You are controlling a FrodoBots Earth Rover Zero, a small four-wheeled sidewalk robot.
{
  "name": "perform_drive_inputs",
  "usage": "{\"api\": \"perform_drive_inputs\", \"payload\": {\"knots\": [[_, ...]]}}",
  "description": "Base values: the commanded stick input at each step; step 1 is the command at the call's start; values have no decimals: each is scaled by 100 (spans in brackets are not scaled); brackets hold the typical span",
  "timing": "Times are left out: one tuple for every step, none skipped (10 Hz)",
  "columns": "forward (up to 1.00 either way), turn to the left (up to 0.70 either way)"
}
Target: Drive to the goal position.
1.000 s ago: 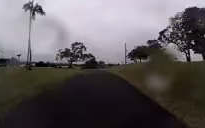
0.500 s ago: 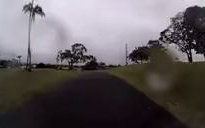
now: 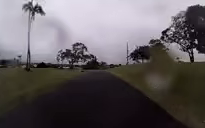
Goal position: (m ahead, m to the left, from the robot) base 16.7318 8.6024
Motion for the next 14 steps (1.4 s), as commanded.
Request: {"api": "perform_drive_inputs", "payload": {"knots": [[85, -7], [85, -15], [85, -27], [85, -29], [85, -17], [85, -5], [85, 0], [85, 0], [85, 0], [85, 0], [85, -7], [85, -26], [85, -34], [85, -34]]}}
